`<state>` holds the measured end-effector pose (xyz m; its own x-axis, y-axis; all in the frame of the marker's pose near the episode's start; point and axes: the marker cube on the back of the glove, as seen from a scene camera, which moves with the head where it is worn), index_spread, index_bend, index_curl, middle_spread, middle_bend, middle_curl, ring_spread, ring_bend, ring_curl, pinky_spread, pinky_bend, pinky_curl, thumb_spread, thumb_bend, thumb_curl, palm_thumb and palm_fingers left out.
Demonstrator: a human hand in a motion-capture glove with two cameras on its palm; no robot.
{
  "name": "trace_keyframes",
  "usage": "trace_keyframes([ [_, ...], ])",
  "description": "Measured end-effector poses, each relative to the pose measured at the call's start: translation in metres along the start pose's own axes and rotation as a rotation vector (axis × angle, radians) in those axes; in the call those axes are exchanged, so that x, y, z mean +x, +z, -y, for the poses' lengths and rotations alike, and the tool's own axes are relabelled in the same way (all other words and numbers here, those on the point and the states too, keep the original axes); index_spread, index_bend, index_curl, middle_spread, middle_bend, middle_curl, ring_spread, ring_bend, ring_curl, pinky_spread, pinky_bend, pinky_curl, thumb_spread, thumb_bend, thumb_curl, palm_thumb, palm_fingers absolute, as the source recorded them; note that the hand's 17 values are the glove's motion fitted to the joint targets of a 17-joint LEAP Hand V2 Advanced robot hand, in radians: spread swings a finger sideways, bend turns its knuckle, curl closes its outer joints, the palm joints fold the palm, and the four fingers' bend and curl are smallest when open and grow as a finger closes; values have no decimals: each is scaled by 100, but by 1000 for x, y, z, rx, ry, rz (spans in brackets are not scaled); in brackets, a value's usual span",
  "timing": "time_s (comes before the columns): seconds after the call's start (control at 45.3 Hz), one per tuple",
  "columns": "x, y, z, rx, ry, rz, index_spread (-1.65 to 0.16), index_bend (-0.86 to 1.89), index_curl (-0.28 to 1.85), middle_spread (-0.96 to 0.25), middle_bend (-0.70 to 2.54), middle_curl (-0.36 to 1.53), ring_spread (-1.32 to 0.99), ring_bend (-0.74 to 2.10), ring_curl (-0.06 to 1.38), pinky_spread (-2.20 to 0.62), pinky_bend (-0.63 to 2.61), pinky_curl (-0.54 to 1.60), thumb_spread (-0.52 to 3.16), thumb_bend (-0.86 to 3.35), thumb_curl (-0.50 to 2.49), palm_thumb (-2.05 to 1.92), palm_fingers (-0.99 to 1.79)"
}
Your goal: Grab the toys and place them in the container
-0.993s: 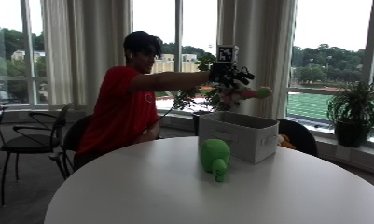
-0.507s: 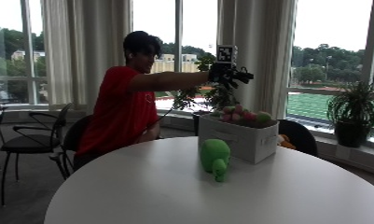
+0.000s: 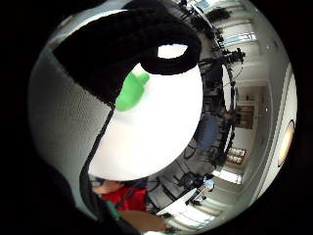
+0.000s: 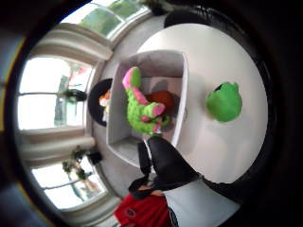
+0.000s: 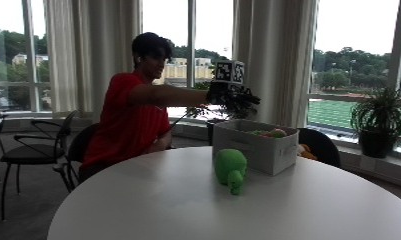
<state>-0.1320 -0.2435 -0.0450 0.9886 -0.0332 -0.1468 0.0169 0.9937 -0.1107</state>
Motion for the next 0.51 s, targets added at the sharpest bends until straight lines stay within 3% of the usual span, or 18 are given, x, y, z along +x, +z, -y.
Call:
trace_keyframes([
  [0.507,71,92,28,-123,99,16,-35,11,19,-8,15,29,-2,46,33,8,128,35,106,-2,37,1,-15],
])
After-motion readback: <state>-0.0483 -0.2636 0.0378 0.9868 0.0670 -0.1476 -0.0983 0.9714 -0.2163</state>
